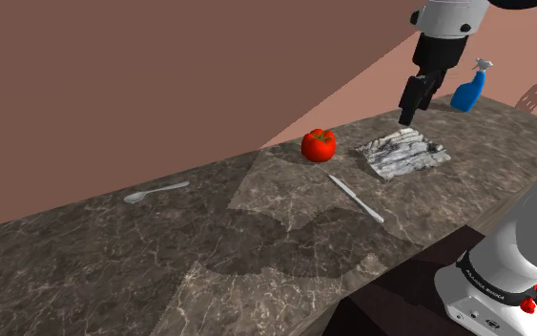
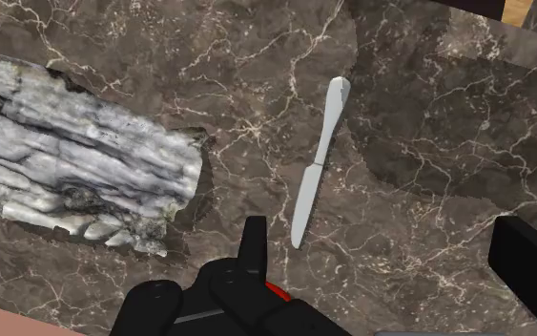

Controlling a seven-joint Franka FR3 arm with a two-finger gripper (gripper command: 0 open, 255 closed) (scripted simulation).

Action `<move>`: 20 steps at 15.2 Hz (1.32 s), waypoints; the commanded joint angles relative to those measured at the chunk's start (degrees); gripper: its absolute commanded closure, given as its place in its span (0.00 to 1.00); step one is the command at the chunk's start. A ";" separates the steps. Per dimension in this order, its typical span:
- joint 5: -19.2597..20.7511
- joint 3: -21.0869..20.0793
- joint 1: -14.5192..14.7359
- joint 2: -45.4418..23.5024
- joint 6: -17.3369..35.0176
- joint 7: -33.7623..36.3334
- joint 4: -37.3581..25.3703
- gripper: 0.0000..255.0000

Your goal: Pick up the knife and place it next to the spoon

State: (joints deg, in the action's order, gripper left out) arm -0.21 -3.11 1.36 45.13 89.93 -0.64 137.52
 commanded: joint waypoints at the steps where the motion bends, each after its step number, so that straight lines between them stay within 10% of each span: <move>1: 0.00 0.00 0.00 0.00 0.00 0.00 0.00 0.00; 20: -8.51 5.45 -1.48 -21.06 46.59 0.06 22.99 0.00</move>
State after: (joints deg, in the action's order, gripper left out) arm -7.77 2.05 -0.40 26.28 133.46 -0.33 160.02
